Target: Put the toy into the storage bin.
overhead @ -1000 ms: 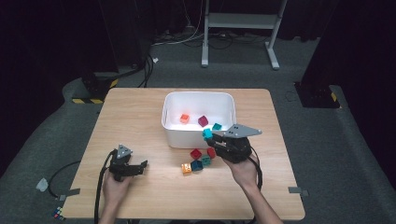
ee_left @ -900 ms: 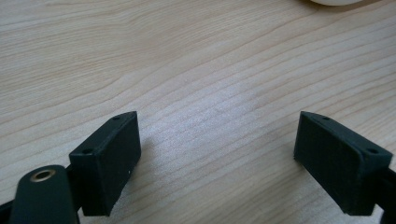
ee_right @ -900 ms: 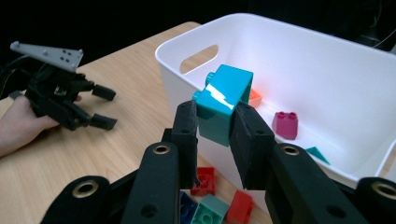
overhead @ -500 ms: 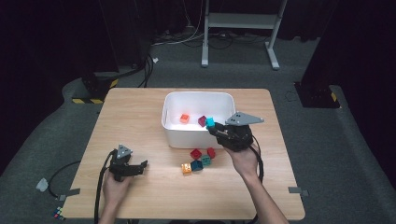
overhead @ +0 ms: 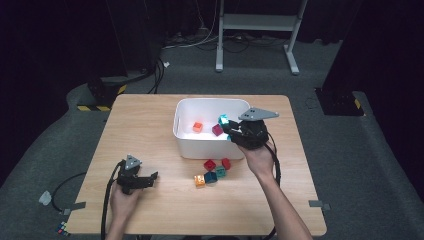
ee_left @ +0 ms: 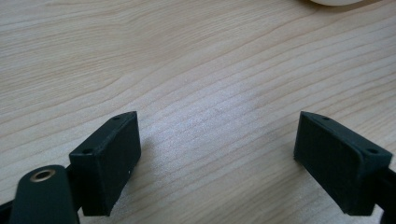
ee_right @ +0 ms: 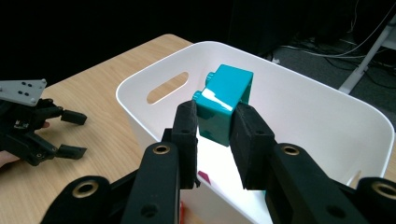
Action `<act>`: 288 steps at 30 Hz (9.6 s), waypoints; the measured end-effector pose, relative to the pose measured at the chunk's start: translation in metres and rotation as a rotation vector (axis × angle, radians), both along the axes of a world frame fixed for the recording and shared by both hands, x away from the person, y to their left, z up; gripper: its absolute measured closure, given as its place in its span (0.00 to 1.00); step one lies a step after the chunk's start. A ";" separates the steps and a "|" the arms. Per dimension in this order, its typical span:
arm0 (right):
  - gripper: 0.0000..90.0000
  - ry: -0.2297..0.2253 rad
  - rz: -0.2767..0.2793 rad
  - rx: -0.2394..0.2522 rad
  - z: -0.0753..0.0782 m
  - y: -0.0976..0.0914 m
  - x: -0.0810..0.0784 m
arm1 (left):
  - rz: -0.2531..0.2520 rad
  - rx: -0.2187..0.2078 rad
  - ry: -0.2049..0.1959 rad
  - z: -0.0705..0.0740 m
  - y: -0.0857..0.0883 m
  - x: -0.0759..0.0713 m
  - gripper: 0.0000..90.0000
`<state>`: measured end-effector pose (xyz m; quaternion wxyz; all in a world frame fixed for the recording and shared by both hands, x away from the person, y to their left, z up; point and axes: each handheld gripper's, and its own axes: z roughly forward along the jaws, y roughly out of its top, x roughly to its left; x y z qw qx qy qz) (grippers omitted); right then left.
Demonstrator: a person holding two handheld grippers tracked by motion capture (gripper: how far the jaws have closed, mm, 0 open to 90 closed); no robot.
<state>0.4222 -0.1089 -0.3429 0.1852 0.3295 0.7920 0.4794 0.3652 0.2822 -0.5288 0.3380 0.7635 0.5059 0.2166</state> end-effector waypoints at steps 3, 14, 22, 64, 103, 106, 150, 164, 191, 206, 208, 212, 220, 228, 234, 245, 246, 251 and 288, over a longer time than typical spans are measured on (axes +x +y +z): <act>0.80 0.011 -0.004 0.001 0.000 0.001 0.007 | 0.000 0.000 0.000 0.000 0.000 0.000 0.16; 0.80 0.023 -0.022 -0.007 0.003 0.012 0.030 | 0.000 0.000 0.000 0.000 0.000 0.000 0.16; 0.80 0.045 -0.046 -0.023 0.005 0.026 0.047 | 0.002 -0.003 -0.001 0.000 0.000 0.000 0.16; 0.49 0.102 -0.084 0.003 -0.011 0.011 0.057 | 0.000 0.001 0.000 0.000 0.000 0.000 0.16; 0.50 0.049 -0.087 0.035 -0.072 -0.024 -0.048 | 0.000 0.001 0.000 0.000 0.000 0.000 0.16; 0.51 0.061 -0.102 0.021 -0.083 -0.023 -0.048 | 0.000 0.001 0.000 0.000 0.000 0.000 0.16; 0.64 0.183 -0.182 -0.088 -0.159 0.005 -0.018 | 0.000 0.001 0.000 0.000 0.000 0.000 0.16; 0.73 0.188 -0.177 -0.114 -0.166 0.006 -0.018 | 0.000 0.001 0.000 0.000 0.000 0.000 0.16; 0.75 0.142 -0.156 -0.124 -0.153 -0.004 -0.030 | 0.000 0.001 0.000 0.000 0.000 0.000 0.16; 0.75 0.117 -0.129 -0.094 -0.136 -0.014 -0.040 | 0.000 0.001 0.000 0.000 0.000 0.000 0.16; 0.75 0.115 -0.126 -0.093 -0.135 -0.015 -0.040 | 0.000 0.001 -0.001 0.000 0.000 0.000 0.16; 0.75 0.114 -0.123 -0.085 -0.131 -0.017 -0.041 | 0.000 0.001 0.000 0.000 0.000 0.000 0.16; 0.75 0.093 -0.111 -0.081 -0.114 -0.023 -0.046 | 0.000 0.001 0.000 0.000 0.000 0.000 0.16; 0.75 0.081 -0.097 -0.053 -0.099 -0.028 -0.047 | 0.000 0.001 0.000 0.000 0.000 0.000 0.16; 0.75 0.063 -0.073 -0.048 -0.083 -0.028 -0.050 | 0.000 0.001 0.000 0.000 0.000 0.000 0.16; 0.75 0.057 -0.018 -0.018 -0.054 -0.024 -0.050 | 0.000 0.001 0.000 0.000 0.000 0.000 0.16; 0.75 0.052 -0.015 -0.021 -0.052 -0.023 -0.050 | 0.000 0.001 0.000 0.000 0.000 0.000 0.16; 0.75 0.048 0.000 -0.023 -0.043 -0.019 -0.049 | 0.000 0.001 0.000 0.000 0.000 0.000 0.16; 0.75 0.055 -0.006 0.032 0.012 -0.014 -0.003 | 0.001 0.004 -0.001 0.000 0.000 0.000 0.16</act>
